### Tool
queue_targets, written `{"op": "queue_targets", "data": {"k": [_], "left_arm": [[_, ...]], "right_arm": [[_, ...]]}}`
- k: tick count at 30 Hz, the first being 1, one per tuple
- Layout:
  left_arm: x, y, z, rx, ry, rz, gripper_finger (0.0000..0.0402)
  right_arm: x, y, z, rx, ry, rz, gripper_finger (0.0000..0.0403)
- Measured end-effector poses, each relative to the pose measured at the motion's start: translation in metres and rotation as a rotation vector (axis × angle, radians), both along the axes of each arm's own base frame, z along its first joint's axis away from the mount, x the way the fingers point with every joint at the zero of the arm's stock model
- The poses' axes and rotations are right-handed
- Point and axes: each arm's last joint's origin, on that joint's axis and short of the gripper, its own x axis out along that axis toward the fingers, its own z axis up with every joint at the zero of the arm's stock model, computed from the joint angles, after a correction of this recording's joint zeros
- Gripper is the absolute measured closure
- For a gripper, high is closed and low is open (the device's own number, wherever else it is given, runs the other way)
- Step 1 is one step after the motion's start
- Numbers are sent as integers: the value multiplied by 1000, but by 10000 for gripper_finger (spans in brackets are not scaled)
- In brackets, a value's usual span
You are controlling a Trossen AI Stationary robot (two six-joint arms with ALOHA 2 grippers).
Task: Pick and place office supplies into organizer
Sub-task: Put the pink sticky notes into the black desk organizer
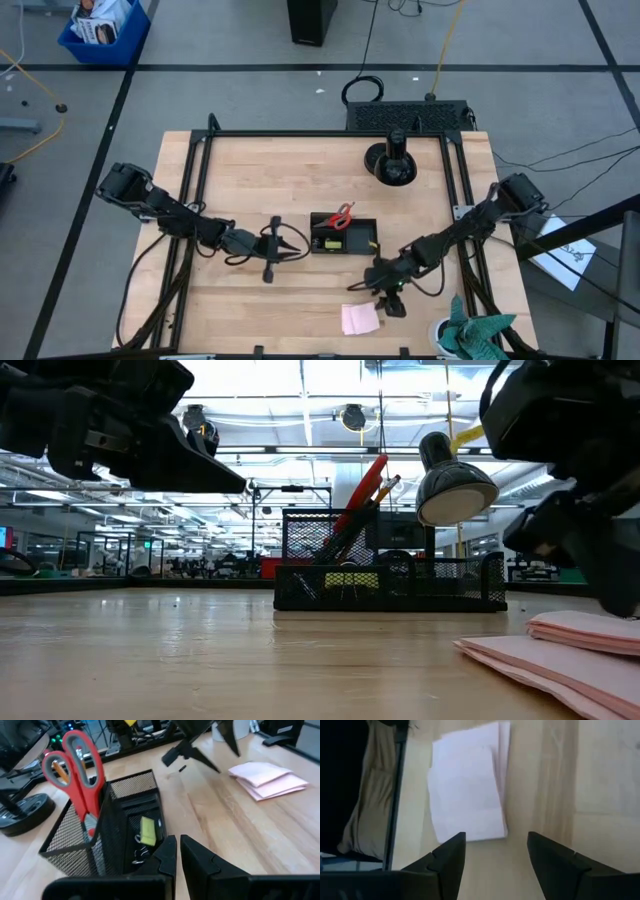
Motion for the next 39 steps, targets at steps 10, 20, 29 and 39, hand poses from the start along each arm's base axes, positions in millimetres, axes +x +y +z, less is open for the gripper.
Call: {"op": "queue_targets", "data": {"k": [10,20,29,39], "left_arm": [[0,1,-1,7,6,12,371],[0,1,-1,4,8,15,371],[0,1,-1,6,11,15,371],[0,1,-1,6,13,16,371]], "right_arm": [[1,1,-14,32,-4,-3,200],[3,2,-16,39,-17,-5,212],[7,11,-27,66,-38,-3,245],[5,12,-27,80,-12,13,346]]}}
